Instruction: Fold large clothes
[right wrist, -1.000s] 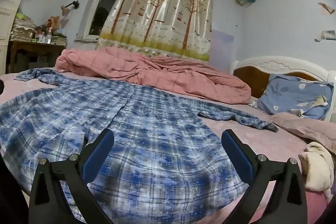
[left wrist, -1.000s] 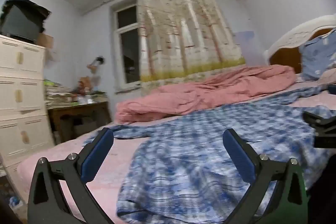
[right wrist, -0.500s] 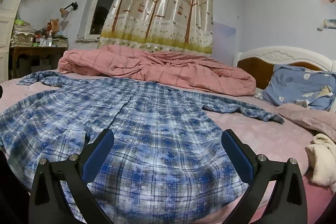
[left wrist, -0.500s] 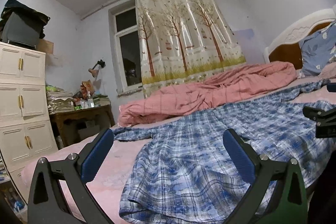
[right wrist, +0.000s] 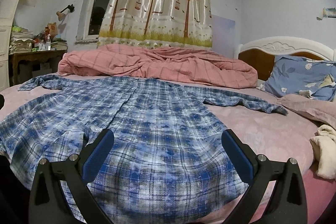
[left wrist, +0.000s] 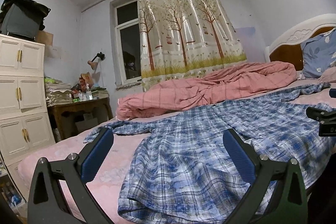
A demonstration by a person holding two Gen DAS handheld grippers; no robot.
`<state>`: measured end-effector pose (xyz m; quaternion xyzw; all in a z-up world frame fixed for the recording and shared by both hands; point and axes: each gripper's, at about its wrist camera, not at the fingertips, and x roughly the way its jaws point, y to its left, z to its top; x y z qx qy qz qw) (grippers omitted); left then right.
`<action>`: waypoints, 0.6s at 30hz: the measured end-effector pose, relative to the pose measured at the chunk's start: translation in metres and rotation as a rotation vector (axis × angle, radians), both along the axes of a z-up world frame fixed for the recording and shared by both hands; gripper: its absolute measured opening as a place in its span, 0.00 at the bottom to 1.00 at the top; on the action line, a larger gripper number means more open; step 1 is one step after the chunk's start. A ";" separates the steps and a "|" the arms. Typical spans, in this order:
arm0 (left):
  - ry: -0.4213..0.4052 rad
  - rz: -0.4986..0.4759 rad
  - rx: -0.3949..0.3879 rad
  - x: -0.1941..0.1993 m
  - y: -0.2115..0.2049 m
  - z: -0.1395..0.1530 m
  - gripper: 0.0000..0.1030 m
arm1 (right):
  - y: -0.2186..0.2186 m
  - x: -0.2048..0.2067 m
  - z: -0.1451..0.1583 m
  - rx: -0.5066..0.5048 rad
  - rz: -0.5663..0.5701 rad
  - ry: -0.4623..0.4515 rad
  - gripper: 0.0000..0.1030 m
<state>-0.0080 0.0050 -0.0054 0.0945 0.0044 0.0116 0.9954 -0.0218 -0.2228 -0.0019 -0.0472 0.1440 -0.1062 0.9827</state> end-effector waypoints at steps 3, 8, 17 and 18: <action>0.002 0.003 0.014 -0.001 -0.001 0.000 1.00 | 0.001 -0.001 0.000 -0.004 -0.003 -0.005 1.00; -0.024 0.001 -0.004 -0.005 0.004 0.003 1.00 | -0.001 0.000 0.000 0.001 0.000 0.001 1.00; 0.001 -0.004 -0.027 0.000 0.012 0.003 1.00 | -0.001 0.000 -0.001 0.005 -0.001 0.000 1.00; 0.002 -0.011 -0.024 0.000 0.010 0.002 1.00 | -0.001 0.000 -0.001 0.004 -0.001 0.001 1.00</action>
